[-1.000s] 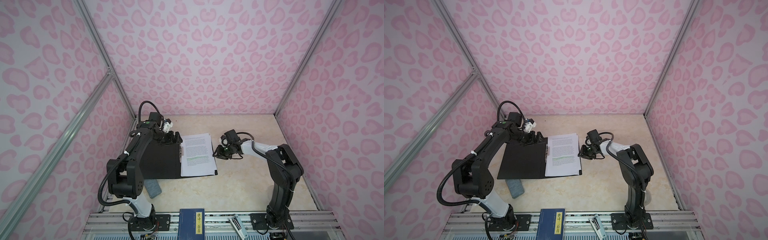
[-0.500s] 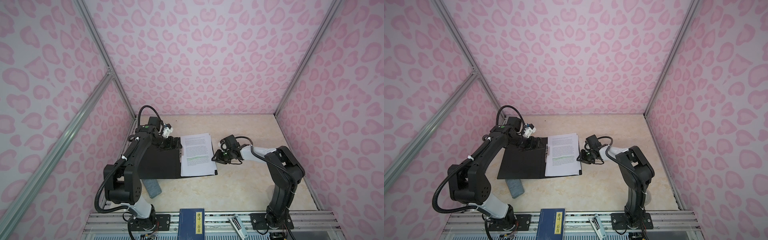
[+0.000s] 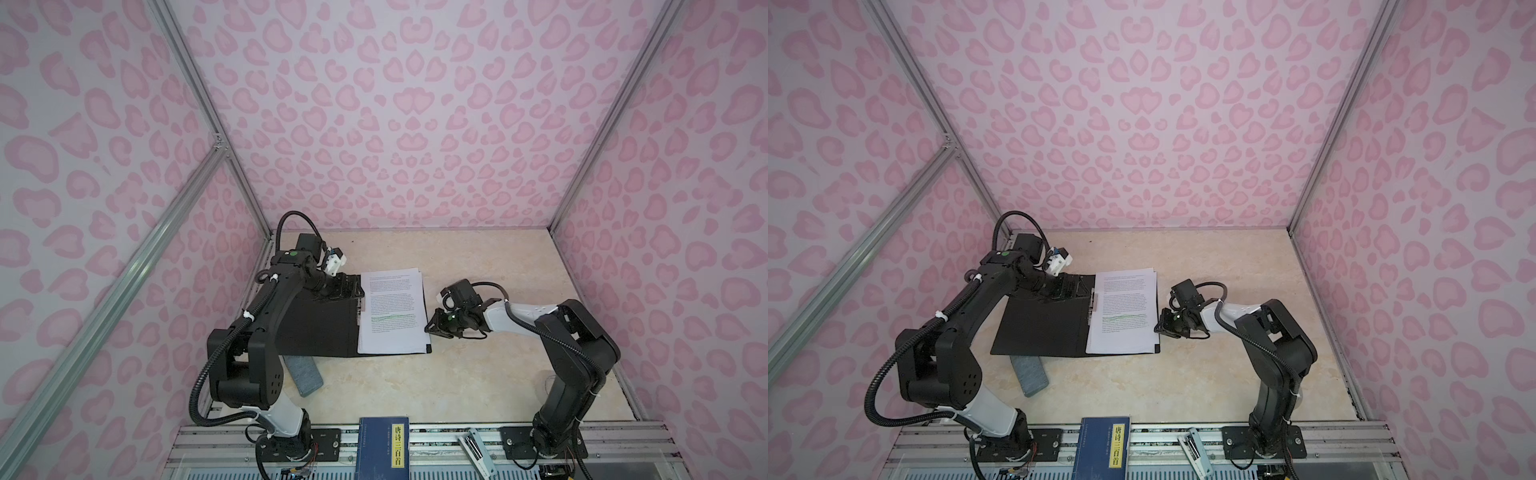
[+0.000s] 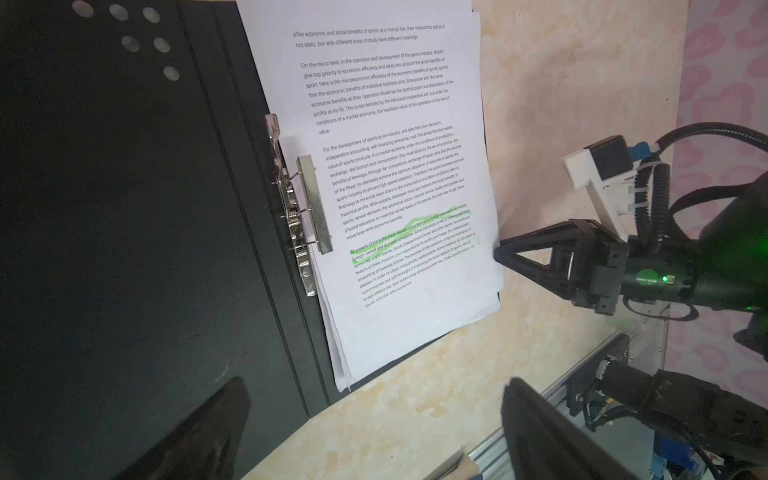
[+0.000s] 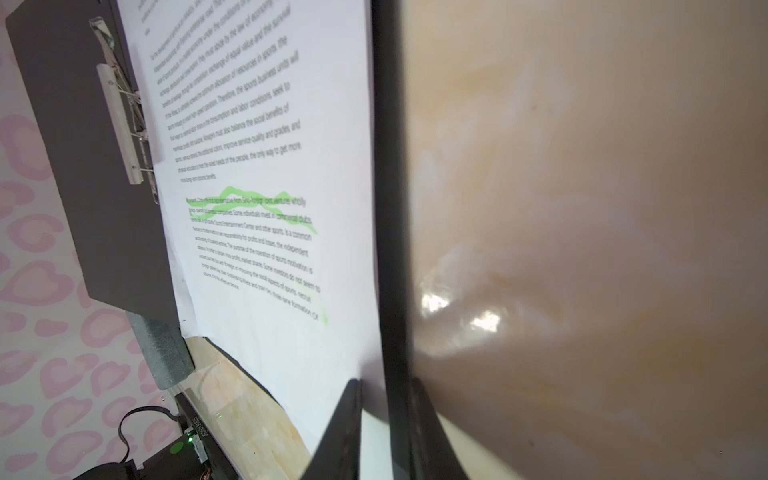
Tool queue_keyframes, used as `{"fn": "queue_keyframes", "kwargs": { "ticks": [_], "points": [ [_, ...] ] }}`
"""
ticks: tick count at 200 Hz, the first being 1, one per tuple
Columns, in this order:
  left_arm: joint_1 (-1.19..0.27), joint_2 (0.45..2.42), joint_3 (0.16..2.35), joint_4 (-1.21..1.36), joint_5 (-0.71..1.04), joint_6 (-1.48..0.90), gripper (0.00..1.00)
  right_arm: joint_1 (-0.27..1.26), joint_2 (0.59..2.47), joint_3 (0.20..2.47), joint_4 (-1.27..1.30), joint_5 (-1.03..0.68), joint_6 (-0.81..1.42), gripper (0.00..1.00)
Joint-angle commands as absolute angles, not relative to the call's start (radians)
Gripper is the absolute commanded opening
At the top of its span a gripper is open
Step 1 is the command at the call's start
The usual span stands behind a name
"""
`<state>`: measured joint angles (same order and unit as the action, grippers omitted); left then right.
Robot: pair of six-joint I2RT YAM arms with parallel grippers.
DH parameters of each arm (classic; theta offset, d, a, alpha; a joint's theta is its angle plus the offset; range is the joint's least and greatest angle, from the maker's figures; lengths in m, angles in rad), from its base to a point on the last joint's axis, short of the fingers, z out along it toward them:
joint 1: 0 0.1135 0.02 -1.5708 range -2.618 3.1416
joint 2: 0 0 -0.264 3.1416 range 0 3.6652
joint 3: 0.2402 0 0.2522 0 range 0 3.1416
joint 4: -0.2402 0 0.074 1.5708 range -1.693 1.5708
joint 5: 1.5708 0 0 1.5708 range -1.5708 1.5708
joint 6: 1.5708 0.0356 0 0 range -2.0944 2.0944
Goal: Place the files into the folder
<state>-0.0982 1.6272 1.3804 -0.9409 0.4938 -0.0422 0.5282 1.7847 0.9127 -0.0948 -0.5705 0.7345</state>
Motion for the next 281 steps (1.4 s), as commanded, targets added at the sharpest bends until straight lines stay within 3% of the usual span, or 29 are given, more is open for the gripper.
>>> {"fn": "queue_keyframes", "kwargs": {
  "ticks": [1, 82, 206, 281],
  "points": [
    [-0.097, 1.634, 1.382, -0.954, 0.509, -0.035, 0.97, 0.531, 1.765, 0.898, -0.074, -0.582, 0.746, 0.23],
    [-0.097, 1.642, 1.384, -0.957, 0.512, -0.040, 0.98, 0.538, 1.753, 0.854, -0.048, -0.615, 0.752, 0.25],
    [-0.098, 1.651, 1.384, -0.958, 0.524, -0.046, 0.98, 0.593, 1.735, 0.809, -0.026, -0.626, 0.783, 0.20],
    [-0.097, 1.652, 1.384, -0.957, 0.534, -0.051, 0.97, 0.605, 1.741, 0.736, 0.142, -0.671, 0.892, 0.17]
  ]
}}
